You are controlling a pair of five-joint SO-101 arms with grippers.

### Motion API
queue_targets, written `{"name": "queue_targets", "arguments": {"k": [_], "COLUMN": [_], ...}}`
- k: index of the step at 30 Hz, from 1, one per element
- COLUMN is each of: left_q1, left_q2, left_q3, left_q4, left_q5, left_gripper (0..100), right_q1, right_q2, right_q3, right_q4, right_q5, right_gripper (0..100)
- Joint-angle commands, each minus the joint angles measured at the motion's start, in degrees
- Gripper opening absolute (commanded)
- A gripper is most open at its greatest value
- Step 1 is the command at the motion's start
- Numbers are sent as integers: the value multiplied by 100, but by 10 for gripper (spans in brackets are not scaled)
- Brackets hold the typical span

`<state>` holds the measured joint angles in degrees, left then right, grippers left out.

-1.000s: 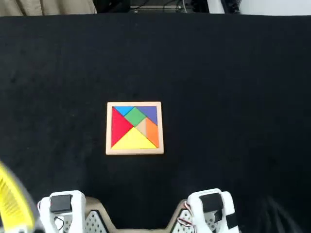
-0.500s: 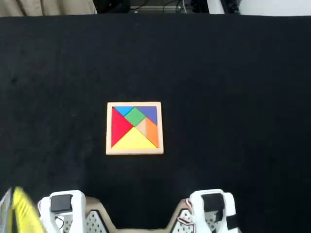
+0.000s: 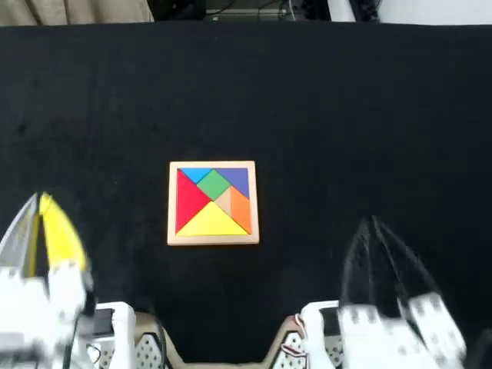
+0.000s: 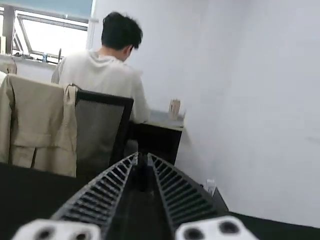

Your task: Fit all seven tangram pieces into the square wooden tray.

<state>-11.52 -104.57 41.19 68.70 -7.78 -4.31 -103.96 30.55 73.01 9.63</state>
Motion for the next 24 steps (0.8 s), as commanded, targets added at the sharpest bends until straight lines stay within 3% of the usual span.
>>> {"name": "queue_targets", "arguments": {"k": [1, 4, 10, 13, 19, 24], "left_q1": [-57, -66, -66, -66, -48, -13], "left_q2": [9, 9, 18, 26, 35, 44], "left_q3": [1771, 3310, 5578, 5613, 5613, 5613], "left_q4": [-853, -1732, -3332, -3165, -2637, -1916], "left_q5": [26, 0, -527, -554, -484, 378], "left_gripper": [30, 30, 30, 30, 30, 30], "right_q1": [97, 97, 105, 220, 281, 369], "right_q2": [-409, -409, -409, -409, -400, -391], "right_q3": [1191, 1798, 3064, 3758, 5059, 5367], "right_q4": [-607, -835, -1134, -1371, -1996, -1785], "right_q5": [-9, 70, 1134, 1204, 404, 396], "right_gripper": [12, 12, 11, 11, 11, 11]}}
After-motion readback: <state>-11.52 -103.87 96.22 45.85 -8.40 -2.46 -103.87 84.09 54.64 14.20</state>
